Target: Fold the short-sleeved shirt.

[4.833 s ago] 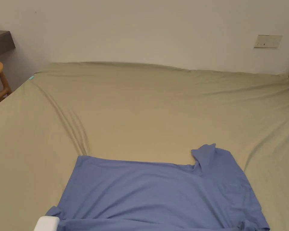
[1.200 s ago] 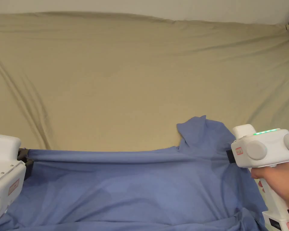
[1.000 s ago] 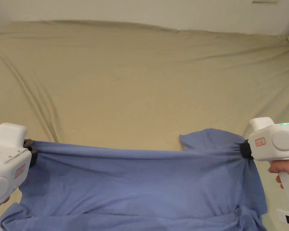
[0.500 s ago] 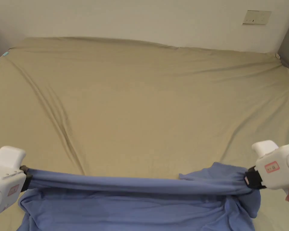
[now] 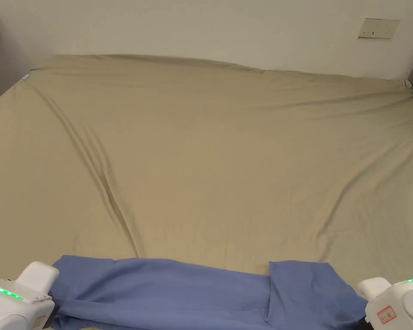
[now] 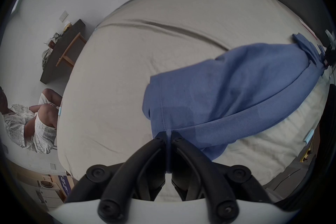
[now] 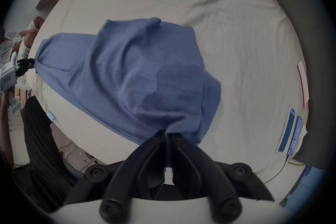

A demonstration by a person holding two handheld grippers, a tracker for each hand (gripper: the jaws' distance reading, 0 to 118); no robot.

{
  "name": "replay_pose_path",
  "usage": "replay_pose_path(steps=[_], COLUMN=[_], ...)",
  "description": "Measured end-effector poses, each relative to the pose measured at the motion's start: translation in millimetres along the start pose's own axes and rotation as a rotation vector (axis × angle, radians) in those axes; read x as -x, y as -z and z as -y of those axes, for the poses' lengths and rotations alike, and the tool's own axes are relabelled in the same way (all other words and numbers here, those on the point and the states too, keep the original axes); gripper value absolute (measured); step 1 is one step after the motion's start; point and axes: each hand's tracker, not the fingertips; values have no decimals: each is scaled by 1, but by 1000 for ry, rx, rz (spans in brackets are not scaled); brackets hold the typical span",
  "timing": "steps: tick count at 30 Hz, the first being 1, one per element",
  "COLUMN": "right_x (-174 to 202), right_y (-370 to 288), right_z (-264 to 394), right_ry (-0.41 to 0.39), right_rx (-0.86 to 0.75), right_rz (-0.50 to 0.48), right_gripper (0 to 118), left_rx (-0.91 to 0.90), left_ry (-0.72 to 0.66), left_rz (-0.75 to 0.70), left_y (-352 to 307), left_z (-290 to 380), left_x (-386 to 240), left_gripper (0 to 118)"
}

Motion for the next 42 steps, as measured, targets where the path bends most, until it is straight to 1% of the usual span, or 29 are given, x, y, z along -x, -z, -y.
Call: replay_pose_path(steps=[7,9,11,13,15,16,17,18,19,20,21,22,24,26,28,30,31,33,34,35,36,37,38,40,41,42], right_x=[4,1,-1,-7,-11,-12,-12,-13,-14,-10,-9,-9,-2,14,40,65,77,99,110,118,125,134,140,149,153,157], right_y=[34,43,39,43,39,38,33,24,14,2,-17,-40,-77,-114,-152,-179,-191,-203,-209,-212,-215,-218,-220,-219,-219,-220], right_z=[-5,-9,-14,-15,-15,-13,-12,-10,-9,-8,-9,-11,-16,-18,-18,-15,-12,-10,-8,-6,-6,-4,-3,-2,-2,-1], right_ry=[0,-19,-33,-29,-2,-2,-17,-53,-50,-31,-10,12,48,39,16,-2,-28,-34,-40,-46,-49,-48,-48,-42,-45,-51], right_rx=[50,48,62,69,68,61,41,-22,-74,-110,-179,-281,-429,-596,-773,-930,-995,-1071,-1094,-1121,-1152,-1182,-1202,-1245,-1256,-1265], right_rz=[42,59,61,56,47,43,49,96,156,193,199,187,197,229,265,281,273,331,360,368,371,375,381,419,434,441], right_gripper=[5,5,5,5,12,20,49,86,112,117,112,108,109,109,109,110,110,108,105,98,88,72,51,20,1,0], left_rx=[109,97,123,138,140,134,119,84,44,5,-60,-141,-301,-477,-640,-732,-792,-873,-905,-930,-953,-963,-980,-1003,-1018,-1043], left_ry=[58,49,25,39,43,54,72,85,76,56,-6,-74,-189,-251,-313,-340,-336,-312,-298,-287,-279,-277,-273,-266,-259,-258], left_rz=[61,58,82,99,103,98,76,19,-21,-23,4,15,2,-23,-32,1,-5,-42,-65,-80,-91,-94,-95,-98,-110,-133], left_y=[28,26,33,36,30,26,21,14,13,7,-6,-23,-56,-92,-131,-161,-179,-201,-211,-215,-222,-228,-231,-235,-237,-239], left_z=[8,4,-1,-4,-5,-5,-5,-6,-6,-8,-13,-21,-37,-51,-68,-80,-86,-92,-95,-98,-99,-100,-100,-103,-102,-101], left_x=[-13,-11,-5,-1,-3,-4,-6,-7,-4,-1,3,6,11,9,2,-7,-18,-32,-41,-48,-55,-63,-67,-79,-83,-89], left_gripper=[2,2,2,2,6,12,37,64,91,110,111,111,111,111,111,110,110,103,95,83,72,60,44,18,6,1])
